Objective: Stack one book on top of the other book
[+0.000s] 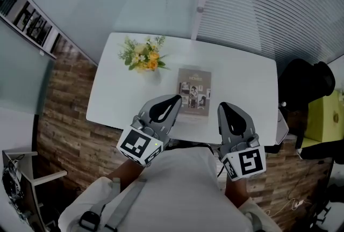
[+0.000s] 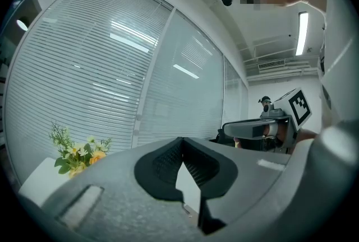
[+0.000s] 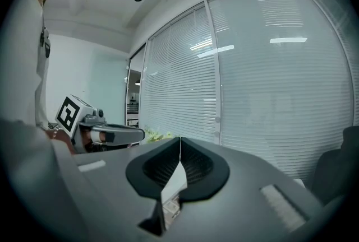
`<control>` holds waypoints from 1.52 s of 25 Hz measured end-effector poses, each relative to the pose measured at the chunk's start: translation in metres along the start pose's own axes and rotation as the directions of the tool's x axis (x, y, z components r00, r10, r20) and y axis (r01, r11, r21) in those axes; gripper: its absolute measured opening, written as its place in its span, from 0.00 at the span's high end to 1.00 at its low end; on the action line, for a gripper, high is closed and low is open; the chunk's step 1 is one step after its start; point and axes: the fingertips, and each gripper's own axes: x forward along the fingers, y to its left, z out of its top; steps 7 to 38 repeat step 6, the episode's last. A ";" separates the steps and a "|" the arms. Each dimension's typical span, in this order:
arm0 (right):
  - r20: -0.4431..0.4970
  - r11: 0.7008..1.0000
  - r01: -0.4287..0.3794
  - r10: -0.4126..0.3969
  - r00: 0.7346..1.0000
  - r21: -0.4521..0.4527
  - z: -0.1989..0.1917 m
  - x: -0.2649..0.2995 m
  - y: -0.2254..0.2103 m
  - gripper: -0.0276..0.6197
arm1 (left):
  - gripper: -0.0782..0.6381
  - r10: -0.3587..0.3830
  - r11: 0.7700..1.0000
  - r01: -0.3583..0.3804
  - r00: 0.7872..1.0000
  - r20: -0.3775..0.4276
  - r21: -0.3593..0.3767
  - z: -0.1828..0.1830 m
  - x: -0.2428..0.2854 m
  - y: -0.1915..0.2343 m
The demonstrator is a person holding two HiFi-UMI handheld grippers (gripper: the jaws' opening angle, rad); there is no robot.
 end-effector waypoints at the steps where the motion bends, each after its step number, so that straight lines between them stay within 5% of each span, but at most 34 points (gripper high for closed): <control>1: 0.000 1.000 0.000 0.000 1.000 0.000 0.000 0.000 0.000 0.95 | 0.88 0.000 1.000 0.000 1.000 -0.001 -0.001 0.000 0.000 0.000; 38: 0.002 1.000 -0.002 0.002 1.000 -0.001 0.000 0.001 0.002 0.95 | 0.88 0.001 1.000 -0.001 1.000 -0.003 -0.007 -0.001 -0.002 0.002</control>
